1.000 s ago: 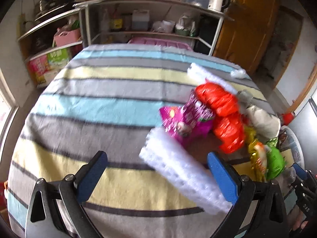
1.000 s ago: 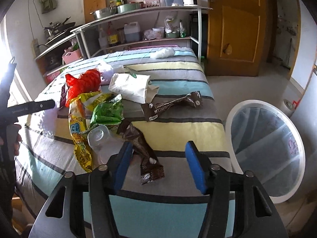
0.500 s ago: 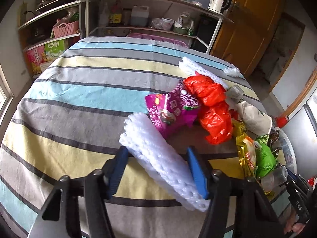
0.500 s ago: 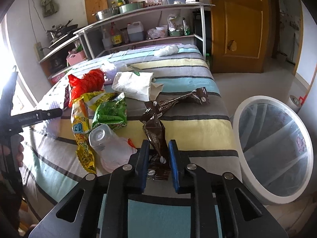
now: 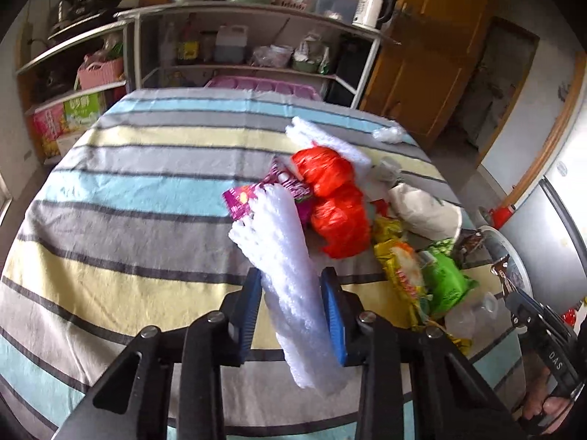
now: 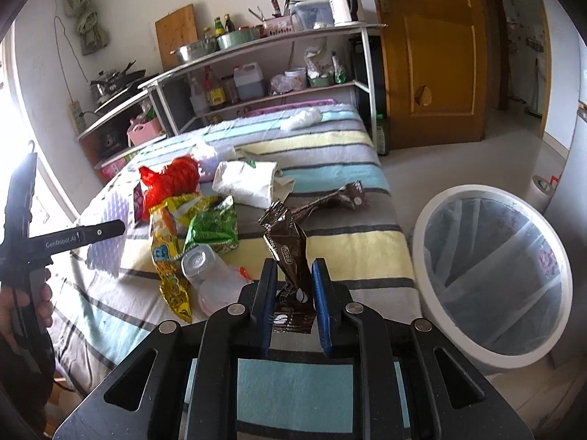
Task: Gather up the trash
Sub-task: 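Carry both held items over the bin and open both tools to drop them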
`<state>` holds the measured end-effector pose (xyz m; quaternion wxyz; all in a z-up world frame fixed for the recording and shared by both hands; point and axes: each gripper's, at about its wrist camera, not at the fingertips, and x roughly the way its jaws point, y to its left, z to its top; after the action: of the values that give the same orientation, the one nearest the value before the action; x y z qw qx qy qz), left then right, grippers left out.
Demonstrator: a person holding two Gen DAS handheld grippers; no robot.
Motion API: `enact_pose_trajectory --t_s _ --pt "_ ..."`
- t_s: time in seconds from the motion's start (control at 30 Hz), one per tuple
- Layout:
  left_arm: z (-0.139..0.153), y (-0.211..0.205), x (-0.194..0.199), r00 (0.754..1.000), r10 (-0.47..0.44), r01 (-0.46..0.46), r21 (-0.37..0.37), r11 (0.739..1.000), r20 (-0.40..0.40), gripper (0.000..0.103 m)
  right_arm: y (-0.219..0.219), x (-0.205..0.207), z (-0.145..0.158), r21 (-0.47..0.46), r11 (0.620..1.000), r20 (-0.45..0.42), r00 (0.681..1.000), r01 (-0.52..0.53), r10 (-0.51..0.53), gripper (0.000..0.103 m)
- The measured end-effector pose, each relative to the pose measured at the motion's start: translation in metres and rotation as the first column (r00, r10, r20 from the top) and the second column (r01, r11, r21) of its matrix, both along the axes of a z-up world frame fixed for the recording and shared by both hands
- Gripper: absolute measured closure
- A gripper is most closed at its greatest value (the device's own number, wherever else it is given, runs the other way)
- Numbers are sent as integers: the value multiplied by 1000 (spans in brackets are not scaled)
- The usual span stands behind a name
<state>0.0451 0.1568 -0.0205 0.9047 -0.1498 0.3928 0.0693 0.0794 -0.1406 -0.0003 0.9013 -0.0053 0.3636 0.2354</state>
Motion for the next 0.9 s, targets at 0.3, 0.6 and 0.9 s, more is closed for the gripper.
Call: enact_pose_trajectory --t_s 0.3,0.6,0.9 --pt "17 -18 -1 998 -56 56 1 998 34 72 -10 -6 15 24 999 41 999 29 -29 83" --pt "56 -61 8 975 -182 179 36 983 126 72 -42 -13 39 45 993 101 989 105 -109 83" --pt "75 -138 46 907 -391 390 37 920 156 72 -94 -6 50 34 965 117 958 259 -262 83"
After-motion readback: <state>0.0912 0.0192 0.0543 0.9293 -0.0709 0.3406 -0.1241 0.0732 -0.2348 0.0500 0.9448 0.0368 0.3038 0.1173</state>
